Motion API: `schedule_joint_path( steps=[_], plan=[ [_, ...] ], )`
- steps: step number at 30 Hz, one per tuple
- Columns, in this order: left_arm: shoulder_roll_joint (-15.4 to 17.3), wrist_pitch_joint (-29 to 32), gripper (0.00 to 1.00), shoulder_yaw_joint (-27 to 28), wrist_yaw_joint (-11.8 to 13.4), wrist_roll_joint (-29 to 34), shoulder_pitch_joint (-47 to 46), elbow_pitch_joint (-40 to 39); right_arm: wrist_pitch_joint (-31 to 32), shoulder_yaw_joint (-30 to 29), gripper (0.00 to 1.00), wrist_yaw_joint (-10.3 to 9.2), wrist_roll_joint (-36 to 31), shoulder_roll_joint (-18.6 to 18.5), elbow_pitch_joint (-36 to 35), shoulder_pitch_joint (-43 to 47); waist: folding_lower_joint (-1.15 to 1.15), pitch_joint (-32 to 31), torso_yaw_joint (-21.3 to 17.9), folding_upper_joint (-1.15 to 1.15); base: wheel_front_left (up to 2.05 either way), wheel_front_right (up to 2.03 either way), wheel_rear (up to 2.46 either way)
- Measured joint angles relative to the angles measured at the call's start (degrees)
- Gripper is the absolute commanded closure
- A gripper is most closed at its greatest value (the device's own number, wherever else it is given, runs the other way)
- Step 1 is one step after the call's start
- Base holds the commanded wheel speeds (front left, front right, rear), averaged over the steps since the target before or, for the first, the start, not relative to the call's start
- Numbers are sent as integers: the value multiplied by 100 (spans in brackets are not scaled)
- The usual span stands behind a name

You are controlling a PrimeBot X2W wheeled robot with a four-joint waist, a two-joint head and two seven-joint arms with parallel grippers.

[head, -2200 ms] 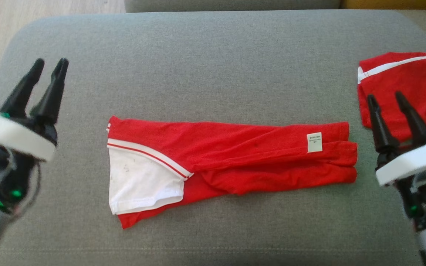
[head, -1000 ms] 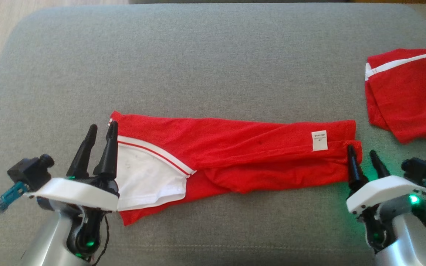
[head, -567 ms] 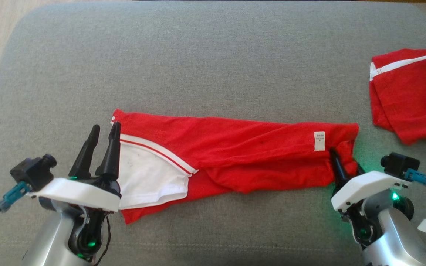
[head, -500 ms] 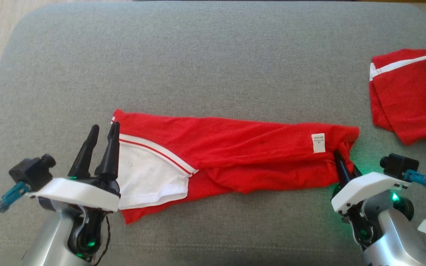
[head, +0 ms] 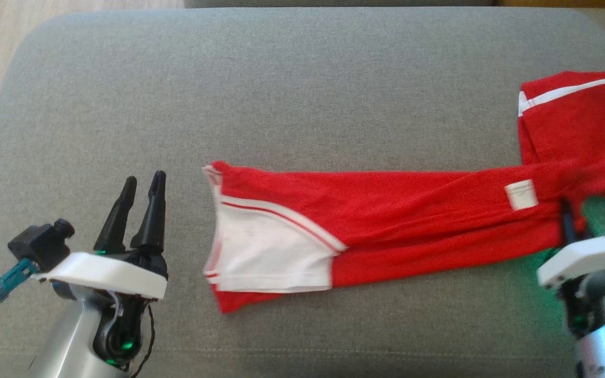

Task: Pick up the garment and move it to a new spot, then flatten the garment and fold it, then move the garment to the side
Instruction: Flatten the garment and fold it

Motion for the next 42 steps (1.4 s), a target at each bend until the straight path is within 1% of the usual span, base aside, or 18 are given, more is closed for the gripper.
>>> schedule_joint_path(
  steps=[1, 2, 3, 6, 12, 18, 22, 25, 29, 36, 40, 42],
  plan=[
    [-1, 0, 0, 9, 0, -12, 0, -1, -29, -157, 100, 0, -110, -30, -40, -46, 0, 4, -8, 0, 0, 0, 0],
    [-1, 0, 0, 38, 0, -12, 2, -1, -35, -464, 100, 0, -334, -66, -168, -128, 0, 12, -22, 0, 0, 0, 0],
    [-1, 0, 0, 49, 0, -12, 2, -1, -34, -591, 100, 0, -414, -65, -240, -166, 0, 16, -26, 0, 0, 0, 0],
    [-7, 0, 0, 51, 0, -12, 2, 0, -20, -686, 100, 0, -499, -37, -414, -174, 0, 24, -28, 0, 0, 0, 0],
    [-57, 0, 0, 31, 0, -13, 2, 27, 207, -598, 100, 0, -560, 210, -1034, -108, 0, -14, -15, 0, 0, 0, 0],
    [-66, 0, 0, 42, 0, -19, 5, 54, 611, -212, 100, 0, -390, 364, -1908, 204, 0, -105, -27, 0, 0, 0, 0],
    [-66, 0, 0, 42, 0, -19, 11, 65, 936, 202, 100, 0, -96, 455, -2450, 368, 0, -155, -50, 0, 0, 0, 0],
    [-67, 0, 0, 40, 0, -19, 13, 78, 1133, 508, 100, 0, 253, 490, -2826, 427, 0, -192, -63, 0, 0, 0, 0],
    [-67, 0, 0, 37, 0, -19, 16, 90, 1281, 1051, 100, 0, 669, 514, -3115, 477, 0, -260, -84, 0, 0, 0, 0],
    [-71, 0, 0, 35, 0, -19, 19, 94, 1280, 2090, 100, 0, 1402, 515, -3288, 475, 0, -283, -59, 0, 0, 0, 0],
    [-91, 0, 0, 35, 0, -19, 19, 94, 1206, 2614, 100, 0, 1907, 515, -3254, 468, 0, -251, -22, 0, 0, 0, 0],
    [-102, 0, 0, 30, 0, -19, 19, 94, 1092, 2893, 100, 0, 2026, 515, -3142, 437, 0, -227, 0, 0, 0, 0, 0]
  ],
)
